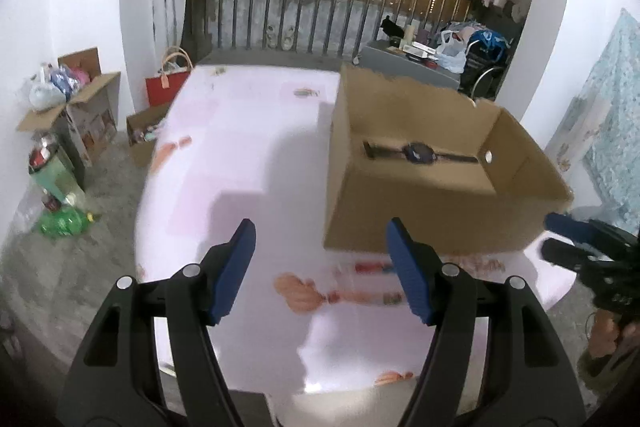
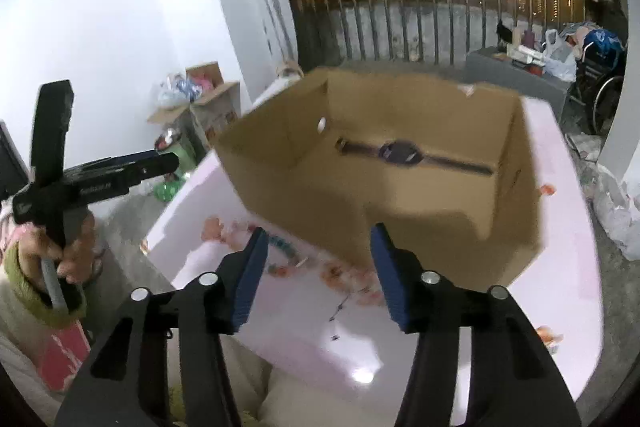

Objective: Organize jewelry
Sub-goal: 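Open both tools and withdraw them from the box, then close the right tool on the multicolour bead bracelet while the left tool grips it too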

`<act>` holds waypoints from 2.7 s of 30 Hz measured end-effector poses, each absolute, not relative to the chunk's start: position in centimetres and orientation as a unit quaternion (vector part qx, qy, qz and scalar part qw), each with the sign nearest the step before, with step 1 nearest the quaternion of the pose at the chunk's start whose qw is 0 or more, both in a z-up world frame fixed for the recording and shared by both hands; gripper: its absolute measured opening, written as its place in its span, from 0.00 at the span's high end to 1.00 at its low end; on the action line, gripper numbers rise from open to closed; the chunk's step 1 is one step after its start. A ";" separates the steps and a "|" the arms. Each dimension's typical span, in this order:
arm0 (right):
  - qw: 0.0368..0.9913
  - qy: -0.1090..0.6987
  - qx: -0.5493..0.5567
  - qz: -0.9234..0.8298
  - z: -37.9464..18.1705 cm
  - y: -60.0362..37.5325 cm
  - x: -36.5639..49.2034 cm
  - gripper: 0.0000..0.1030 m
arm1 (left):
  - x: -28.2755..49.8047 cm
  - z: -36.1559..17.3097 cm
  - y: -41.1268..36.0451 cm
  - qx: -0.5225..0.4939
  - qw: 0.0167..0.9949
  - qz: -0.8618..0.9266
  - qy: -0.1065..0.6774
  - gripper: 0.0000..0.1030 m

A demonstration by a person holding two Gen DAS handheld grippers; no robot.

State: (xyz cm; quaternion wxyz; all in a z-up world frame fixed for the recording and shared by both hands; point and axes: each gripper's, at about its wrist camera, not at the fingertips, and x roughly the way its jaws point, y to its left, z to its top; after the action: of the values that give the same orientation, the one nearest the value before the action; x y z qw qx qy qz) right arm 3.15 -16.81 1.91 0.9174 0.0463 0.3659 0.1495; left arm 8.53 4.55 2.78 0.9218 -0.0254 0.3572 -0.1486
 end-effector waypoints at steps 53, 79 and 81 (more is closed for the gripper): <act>0.880 0.442 0.018 0.171 -5.9 -9.5 9.1 0.77 | 6.9 -6.1 0.7 0.081 0.892 -0.149 0.419 0.79; 0.887 0.429 -0.011 0.168 -5.4 -8.7 9.3 0.90 | 7.5 -5.2 1.3 0.052 0.900 -0.146 0.407 0.92; 0.889 0.425 -0.010 0.169 -5.1 -8.8 9.1 0.90 | 7.3 -4.8 1.2 0.052 0.902 -0.145 0.403 0.92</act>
State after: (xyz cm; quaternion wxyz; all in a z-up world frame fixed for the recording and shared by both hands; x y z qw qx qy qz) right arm 9.15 -8.80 -5.10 0.8892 -0.0100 0.4250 0.1691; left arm 7.29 1.23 -4.81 0.9023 0.0515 0.4026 -0.1452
